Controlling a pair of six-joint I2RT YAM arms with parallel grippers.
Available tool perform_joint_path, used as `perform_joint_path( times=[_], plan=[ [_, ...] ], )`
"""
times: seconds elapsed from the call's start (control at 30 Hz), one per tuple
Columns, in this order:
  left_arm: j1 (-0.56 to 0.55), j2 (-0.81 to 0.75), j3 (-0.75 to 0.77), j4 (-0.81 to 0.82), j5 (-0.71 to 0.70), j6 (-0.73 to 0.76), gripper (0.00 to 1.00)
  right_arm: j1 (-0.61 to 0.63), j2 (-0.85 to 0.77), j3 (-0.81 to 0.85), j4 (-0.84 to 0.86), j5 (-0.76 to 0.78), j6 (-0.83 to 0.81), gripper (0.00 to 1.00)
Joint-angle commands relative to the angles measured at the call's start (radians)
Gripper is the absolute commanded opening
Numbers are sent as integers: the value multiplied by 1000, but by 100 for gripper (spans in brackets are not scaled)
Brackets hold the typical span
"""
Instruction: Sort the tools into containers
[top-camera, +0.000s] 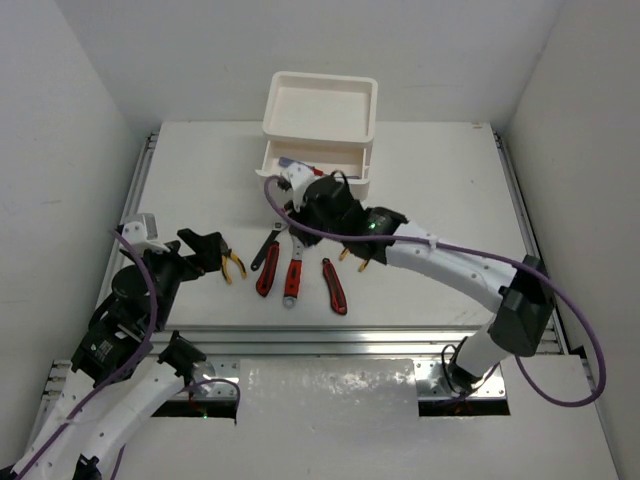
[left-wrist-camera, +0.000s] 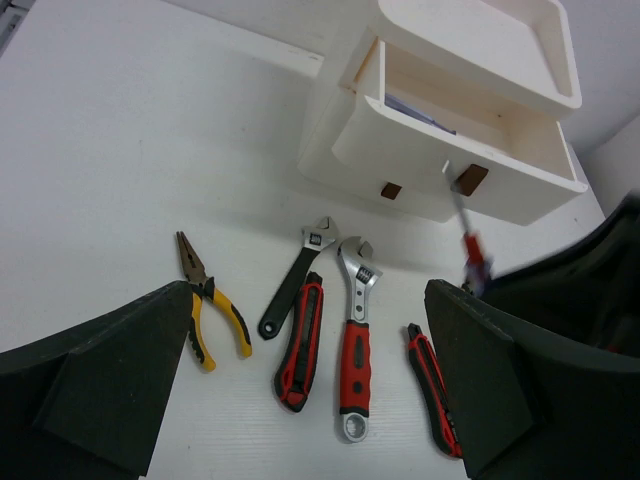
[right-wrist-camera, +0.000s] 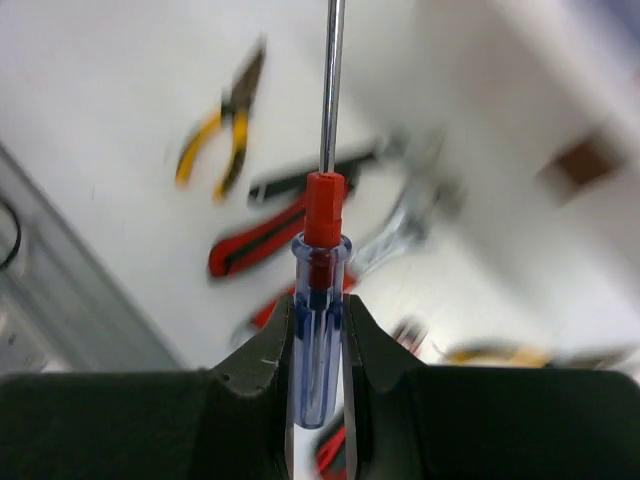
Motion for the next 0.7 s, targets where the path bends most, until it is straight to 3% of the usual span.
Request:
perform_joint_path(
  times=[0.0, 0.1, 0.33, 0.47, 0.6, 0.63, 0.67],
  plan=[
    [13, -8, -5, 44, 2, 9, 100, -71, -14, 128, 107, -68, -426, 7],
    [13, -2, -5, 43, 0, 9, 100, -158, 33, 241, 156, -130, -587, 7],
    [13, 16, -6, 44, -4, 9, 100, -270, 312, 670, -74, -223, -756, 13],
    [13, 21, -6, 44, 3, 10, 100, -292, 368, 721, -103, -191, -801, 14],
    [13, 22, -6, 44, 2, 10, 100, -303, 336, 643, -79, -168, -813, 17],
    [13, 24, -6, 46, 3, 12, 100, -304, 316, 636, -76, -167, -811, 20],
    [13, 26, -6, 47, 5, 12, 100, -303, 305, 631, -76, -168, -807, 38]
  ],
)
